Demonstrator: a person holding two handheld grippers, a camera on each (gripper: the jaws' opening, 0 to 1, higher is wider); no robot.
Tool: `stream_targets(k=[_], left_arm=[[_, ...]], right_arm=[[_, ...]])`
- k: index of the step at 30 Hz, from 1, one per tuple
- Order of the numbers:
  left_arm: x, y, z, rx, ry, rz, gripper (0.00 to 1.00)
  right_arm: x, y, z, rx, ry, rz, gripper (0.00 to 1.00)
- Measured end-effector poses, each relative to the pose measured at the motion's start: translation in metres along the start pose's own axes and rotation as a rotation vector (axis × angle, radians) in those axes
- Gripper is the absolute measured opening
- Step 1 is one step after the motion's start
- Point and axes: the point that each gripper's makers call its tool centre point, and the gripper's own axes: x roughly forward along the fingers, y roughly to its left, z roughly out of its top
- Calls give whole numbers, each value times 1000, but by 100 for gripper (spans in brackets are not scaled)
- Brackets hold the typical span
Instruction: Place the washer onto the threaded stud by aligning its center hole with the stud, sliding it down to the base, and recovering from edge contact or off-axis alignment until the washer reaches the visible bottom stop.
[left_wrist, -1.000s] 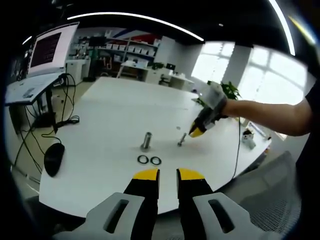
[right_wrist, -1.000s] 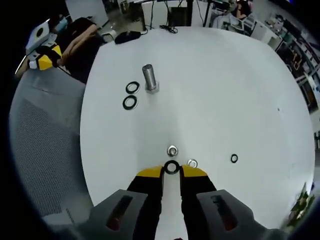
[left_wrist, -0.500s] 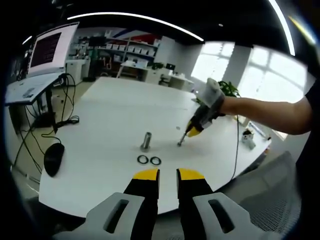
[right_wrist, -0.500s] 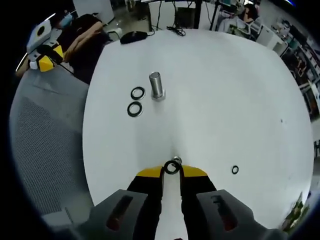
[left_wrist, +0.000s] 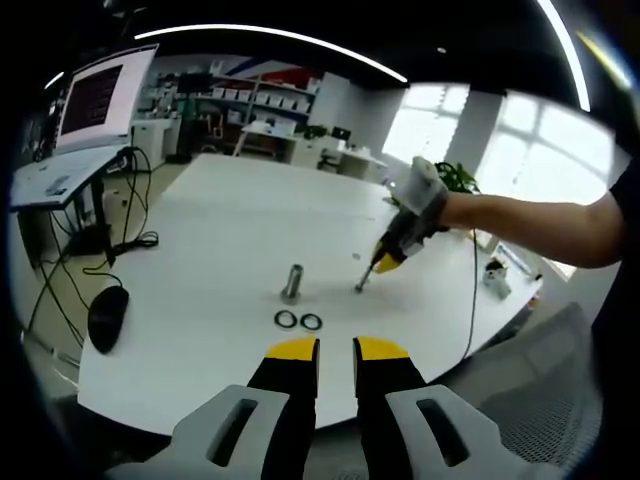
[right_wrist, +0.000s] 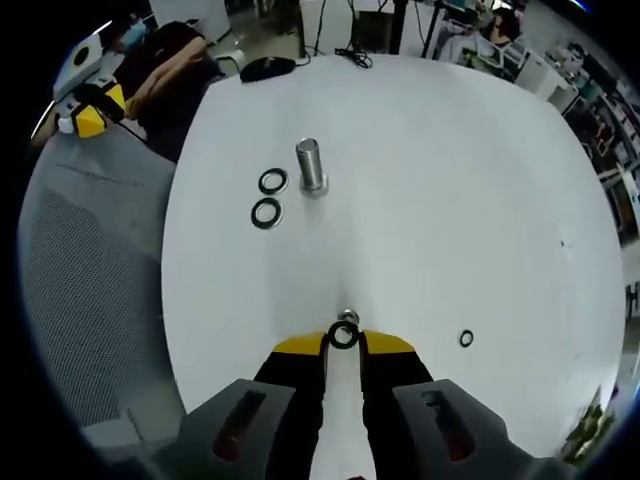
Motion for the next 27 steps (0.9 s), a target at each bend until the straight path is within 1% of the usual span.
stream_targets(k=[17,21,27], left_arm=[[0,1,0,-2,1,2,11],[0,1,0,-2,1,2,11],[0,1,0,-2,0,2,11]], right_arm=[[1,-3,3,0,1,3,15],[3,-3,1,3,10,8,15],[5,-2,3,-7,15,11,15]])
